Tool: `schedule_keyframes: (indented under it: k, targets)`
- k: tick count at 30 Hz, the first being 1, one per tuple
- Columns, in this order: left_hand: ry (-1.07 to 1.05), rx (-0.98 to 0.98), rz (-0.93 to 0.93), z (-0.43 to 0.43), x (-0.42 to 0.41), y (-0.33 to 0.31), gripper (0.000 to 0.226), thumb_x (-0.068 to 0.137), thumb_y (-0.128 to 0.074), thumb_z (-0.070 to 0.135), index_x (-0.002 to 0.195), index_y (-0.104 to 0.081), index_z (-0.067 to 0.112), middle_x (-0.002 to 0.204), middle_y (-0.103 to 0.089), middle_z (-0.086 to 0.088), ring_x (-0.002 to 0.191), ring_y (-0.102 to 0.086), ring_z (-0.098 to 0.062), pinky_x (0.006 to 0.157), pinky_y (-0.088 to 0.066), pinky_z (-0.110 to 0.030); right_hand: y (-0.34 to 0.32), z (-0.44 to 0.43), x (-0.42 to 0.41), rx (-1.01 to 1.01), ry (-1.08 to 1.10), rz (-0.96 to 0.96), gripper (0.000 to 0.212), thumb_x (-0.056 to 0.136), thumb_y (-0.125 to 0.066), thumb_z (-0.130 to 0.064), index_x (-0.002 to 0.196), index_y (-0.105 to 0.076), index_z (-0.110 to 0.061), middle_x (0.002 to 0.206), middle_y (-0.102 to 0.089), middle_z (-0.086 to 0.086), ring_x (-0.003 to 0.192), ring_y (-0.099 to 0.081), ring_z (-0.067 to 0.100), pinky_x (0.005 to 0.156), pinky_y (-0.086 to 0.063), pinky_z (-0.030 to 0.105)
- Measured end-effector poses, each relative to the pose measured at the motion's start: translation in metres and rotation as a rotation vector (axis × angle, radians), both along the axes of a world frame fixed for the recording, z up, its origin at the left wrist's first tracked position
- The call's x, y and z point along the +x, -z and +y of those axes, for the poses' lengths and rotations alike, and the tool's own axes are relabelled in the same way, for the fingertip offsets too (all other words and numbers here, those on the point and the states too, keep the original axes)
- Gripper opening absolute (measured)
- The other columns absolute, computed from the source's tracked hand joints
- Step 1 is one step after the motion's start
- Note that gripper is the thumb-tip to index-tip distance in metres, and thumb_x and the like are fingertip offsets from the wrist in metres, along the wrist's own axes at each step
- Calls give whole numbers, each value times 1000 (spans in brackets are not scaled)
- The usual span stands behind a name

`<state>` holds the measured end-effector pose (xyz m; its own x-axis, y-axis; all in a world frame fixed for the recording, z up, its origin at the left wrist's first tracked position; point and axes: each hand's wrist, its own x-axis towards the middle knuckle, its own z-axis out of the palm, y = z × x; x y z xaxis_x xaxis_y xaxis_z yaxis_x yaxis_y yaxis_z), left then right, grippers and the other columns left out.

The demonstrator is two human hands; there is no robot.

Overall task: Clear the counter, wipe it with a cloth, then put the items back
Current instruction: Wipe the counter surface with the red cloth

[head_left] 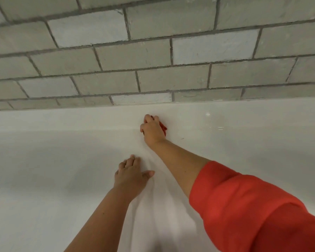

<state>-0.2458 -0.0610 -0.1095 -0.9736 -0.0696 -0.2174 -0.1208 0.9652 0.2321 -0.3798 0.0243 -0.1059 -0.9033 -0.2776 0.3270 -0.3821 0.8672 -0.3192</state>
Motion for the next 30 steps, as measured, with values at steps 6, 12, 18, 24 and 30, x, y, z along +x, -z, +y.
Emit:
schedule_keyframes:
  k: [6,12,18,24,30]
  targets:
    - [1,12,-13,0,1,-4,71,94,-38,52,149,-12,17,159,-4,1,145,-5,-25,117,-15,-39,-34,59,0,-151,-274,-401,41,67,-39,16,70,-67,-13,101,-62,11,97,-62,34,87,-54,41]
    - [3,-11,-8,2,1,-4,71,94,-39,52,149,-14,16,158,-7,-1,144,-8,-26,116,-17,-38,-83,193,46,-464,-120,-227,44,73,-51,24,99,-69,-6,107,-52,7,97,-54,17,81,-38,0]
    - [12,-23,-14,2,1,-6,70,94,-39,51,149,-15,15,158,-8,-3,143,-9,-28,116,-18,-39,-56,293,73,-338,209,-262,54,75,-45,24,81,-66,-26,107,-45,5,106,-48,22,89,-35,19]
    - [10,-16,-18,3,1,-6,70,94,-39,51,149,-15,15,158,-8,-3,144,-8,-29,116,-17,-38,-9,266,71,-279,273,-282,45,84,-66,-10,127,-52,-12,131,-41,12,121,-45,29,96,-32,23]
    - [10,-16,-15,2,0,-4,70,94,-40,51,148,-15,14,158,-8,-4,144,-8,-30,116,-17,-39,10,197,47,-177,260,-211,55,85,-62,-13,134,-41,-1,132,-48,20,119,-48,35,101,-37,36]
